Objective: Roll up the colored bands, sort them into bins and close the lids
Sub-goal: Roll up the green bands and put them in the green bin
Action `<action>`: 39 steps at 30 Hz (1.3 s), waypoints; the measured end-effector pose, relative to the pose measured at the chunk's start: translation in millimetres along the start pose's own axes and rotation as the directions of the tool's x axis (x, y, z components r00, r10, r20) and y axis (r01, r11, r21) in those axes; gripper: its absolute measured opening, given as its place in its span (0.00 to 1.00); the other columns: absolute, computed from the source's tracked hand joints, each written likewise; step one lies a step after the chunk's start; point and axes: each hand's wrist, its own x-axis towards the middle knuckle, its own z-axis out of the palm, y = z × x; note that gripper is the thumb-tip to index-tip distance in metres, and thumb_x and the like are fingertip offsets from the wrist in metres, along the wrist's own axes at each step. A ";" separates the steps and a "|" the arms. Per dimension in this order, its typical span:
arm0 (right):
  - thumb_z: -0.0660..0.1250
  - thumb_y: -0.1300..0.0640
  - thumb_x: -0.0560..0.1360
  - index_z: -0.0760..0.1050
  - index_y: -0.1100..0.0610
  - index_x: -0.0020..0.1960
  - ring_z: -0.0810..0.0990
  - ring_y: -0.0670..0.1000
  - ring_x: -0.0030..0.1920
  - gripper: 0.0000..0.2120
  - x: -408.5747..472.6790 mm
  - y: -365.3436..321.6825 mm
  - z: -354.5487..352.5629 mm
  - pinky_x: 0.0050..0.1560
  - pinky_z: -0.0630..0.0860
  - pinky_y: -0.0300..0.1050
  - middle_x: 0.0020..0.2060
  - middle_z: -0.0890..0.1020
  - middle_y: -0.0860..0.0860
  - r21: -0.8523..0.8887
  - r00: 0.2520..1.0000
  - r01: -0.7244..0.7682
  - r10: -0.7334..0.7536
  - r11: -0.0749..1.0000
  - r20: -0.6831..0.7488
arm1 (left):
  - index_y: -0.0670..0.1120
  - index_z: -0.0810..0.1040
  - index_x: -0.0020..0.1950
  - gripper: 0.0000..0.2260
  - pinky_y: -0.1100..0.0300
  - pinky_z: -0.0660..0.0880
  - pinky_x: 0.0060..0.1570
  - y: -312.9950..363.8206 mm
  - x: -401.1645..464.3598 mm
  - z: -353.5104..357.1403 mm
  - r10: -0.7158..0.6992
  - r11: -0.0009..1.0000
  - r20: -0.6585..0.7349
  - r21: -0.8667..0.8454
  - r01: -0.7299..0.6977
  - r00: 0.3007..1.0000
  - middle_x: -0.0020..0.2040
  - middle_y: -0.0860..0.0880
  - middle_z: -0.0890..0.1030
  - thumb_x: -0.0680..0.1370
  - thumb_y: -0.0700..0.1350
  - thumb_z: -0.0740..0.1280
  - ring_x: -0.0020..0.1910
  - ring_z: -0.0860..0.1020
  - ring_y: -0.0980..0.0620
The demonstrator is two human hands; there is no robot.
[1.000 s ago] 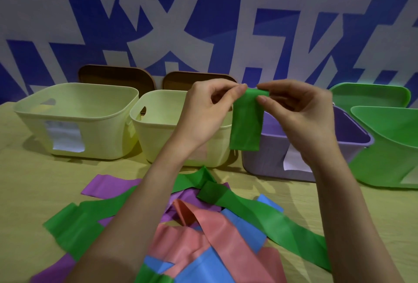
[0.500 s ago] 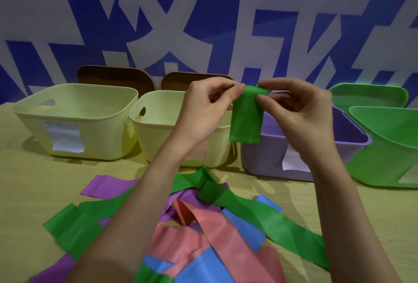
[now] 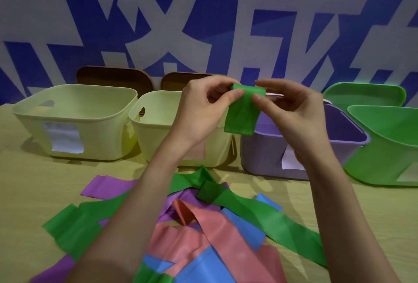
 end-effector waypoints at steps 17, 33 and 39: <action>0.72 0.63 0.73 0.81 0.56 0.53 0.84 0.51 0.47 0.10 0.8 -1.7 -3.4 0.51 0.80 0.41 0.46 0.85 0.55 0.020 0.999 -0.037 0.037 0.999 0.007 | 0.43 0.82 0.53 0.08 0.48 0.80 0.50 -1.6 0.0 0.5 -0.012 1.000 -0.012 -0.001 0.012 1.000 0.47 0.49 0.83 0.76 0.43 0.70 0.48 0.81 0.53; 0.72 0.61 0.73 0.81 0.54 0.53 0.84 0.51 0.47 0.10 1.0 -0.9 -3.6 0.50 0.80 0.41 0.45 0.85 0.54 0.000 0.999 -0.031 0.031 1.000 0.007 | 0.44 0.83 0.51 0.05 0.57 0.78 0.44 -2.0 0.5 0.5 0.001 1.000 0.010 0.018 -0.001 1.000 0.44 0.51 0.83 0.77 0.42 0.69 0.44 0.81 0.55; 0.71 0.66 0.73 0.81 0.57 0.50 0.84 0.51 0.47 0.09 0.3 -3.8 -3.7 0.50 0.81 0.42 0.44 0.84 0.52 0.021 1.000 -0.013 0.013 1.000 0.021 | 0.46 0.83 0.50 0.06 0.52 0.80 0.45 -2.0 -0.1 0.6 -0.004 1.000 0.036 0.021 0.003 0.999 0.43 0.50 0.83 0.78 0.45 0.68 0.44 0.81 0.54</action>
